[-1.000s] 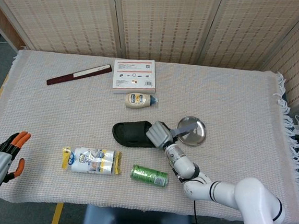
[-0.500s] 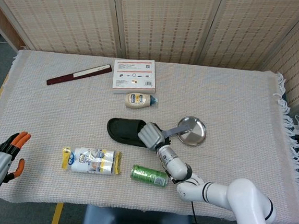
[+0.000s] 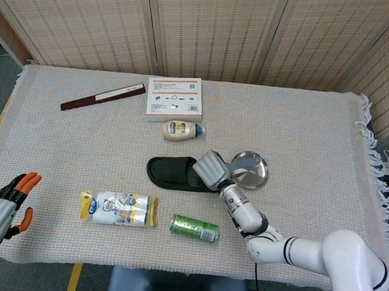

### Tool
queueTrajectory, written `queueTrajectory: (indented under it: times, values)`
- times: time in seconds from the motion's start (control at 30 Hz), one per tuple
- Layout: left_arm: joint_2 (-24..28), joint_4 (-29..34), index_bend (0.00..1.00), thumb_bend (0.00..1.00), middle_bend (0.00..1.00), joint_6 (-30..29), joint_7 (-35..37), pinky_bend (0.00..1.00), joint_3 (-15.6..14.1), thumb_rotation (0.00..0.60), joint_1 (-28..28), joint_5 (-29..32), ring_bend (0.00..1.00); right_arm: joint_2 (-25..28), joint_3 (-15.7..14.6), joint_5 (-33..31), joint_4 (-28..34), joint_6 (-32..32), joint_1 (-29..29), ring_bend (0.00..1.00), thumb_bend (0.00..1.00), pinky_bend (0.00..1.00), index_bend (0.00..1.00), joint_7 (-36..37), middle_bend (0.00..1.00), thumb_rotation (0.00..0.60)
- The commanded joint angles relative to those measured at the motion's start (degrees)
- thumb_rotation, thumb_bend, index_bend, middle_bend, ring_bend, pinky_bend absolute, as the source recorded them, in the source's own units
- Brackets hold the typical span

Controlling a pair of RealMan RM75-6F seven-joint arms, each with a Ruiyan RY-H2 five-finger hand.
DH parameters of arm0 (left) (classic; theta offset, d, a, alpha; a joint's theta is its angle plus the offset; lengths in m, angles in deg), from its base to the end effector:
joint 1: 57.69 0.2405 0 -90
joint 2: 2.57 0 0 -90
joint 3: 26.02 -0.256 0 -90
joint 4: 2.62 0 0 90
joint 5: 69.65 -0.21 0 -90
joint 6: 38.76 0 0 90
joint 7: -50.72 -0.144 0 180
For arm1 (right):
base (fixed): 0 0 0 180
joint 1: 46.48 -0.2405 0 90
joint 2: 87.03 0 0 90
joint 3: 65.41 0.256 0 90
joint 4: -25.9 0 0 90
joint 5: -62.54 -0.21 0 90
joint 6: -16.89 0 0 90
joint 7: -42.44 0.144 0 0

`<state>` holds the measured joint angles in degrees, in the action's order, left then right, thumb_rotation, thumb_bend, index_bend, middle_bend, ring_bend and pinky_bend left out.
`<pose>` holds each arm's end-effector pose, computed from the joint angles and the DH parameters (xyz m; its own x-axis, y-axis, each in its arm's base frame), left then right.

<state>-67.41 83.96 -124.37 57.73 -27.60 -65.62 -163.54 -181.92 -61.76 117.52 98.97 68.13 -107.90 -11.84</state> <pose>-0.3085 0.1814 0.1471 0.3817 0.0594 0.9224 0.9124 -0.1839 -0.3657 -0.0868 -0.3869 -0.0551 0.9101 0.1146 0.3982 -0.2723 -0.5589 0.7832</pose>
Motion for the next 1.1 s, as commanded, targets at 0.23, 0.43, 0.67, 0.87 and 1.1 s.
queueTrajectory:
  times: [0.23, 0.43, 0.67, 0.87, 1.1]
  values:
    - [-0.5, 0.3, 0.00, 0.65, 0.00, 0.3, -1.4, 0.20, -0.5, 0.600, -0.1, -0.8, 0.00, 7.7, -3.5, -1.5, 0.3, 2.7, 7.5, 0.57, 0.34, 0.84, 0.97, 3.0, 0.68, 0.600]
    - [-0.8, 0.1, 0.00, 0.66, 0.00, 0.6, -1.9, 0.20, -0.4, 0.600, -0.1, -0.4, 0.00, 4.4, -4.1, -2.3, -6.5, 0.3, 10.4, 0.57, 0.34, 0.84, 0.96, 7.4, 0.68, 0.600]
    - [-1.4, -0.6, 0.00, 0.66, 0.00, 1.6, -2.0, 0.20, -0.1, 0.600, -0.5, 0.5, 0.00, 1.3, -3.3, -0.1, -11.4, -2.6, 10.7, 0.57, 0.34, 0.84, 0.87, 11.0, 0.68, 0.600]
    - [-1.3, -0.9, 0.00, 0.66, 0.00, 2.0, -1.7, 0.20, 0.2, 0.600, -0.5, 1.3, 0.00, 0.6, -2.2, 0.9, -11.7, -3.9, 10.7, 0.47, 0.33, 0.80, 0.39, 12.5, 0.56, 0.600]
    - [-1.4, -1.0, 0.00, 0.66, 0.00, 2.3, -1.8, 0.20, 0.0, 0.600, -0.5, 1.6, 0.00, 0.5, -1.4, 4.7, -13.0, -3.0, 11.2, 0.40, 0.33, 0.76, 0.18, 15.7, 0.44, 0.600]
